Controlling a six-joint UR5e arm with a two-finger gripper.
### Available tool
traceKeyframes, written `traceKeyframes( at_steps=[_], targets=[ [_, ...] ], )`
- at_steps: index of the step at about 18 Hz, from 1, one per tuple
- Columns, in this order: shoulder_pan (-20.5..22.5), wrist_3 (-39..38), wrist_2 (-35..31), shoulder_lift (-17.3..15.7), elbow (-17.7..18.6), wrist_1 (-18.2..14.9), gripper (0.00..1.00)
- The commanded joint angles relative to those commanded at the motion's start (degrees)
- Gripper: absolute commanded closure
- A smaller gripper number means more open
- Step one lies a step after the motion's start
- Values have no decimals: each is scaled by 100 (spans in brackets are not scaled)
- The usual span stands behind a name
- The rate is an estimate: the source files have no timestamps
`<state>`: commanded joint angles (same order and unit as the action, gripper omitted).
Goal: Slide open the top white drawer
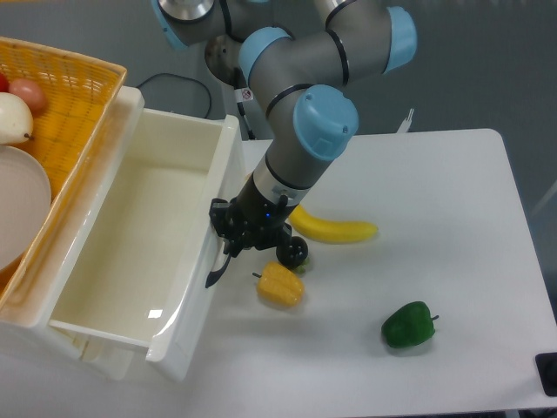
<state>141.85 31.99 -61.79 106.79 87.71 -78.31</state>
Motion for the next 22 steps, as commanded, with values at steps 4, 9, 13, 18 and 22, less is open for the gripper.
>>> traceKeyframes(
  at_steps=[4, 9, 13, 18, 22],
  targets=[
    [70, 0, 35, 26, -9, -9, 83],
    [114, 0, 149, 35, -62, -9, 83],
    [106, 0, 150, 44, -62, 0, 54],
    [106, -9, 158, 70, -62, 9, 47],
    [114, 0, 158, 79, -88, 9, 46]
  ],
)
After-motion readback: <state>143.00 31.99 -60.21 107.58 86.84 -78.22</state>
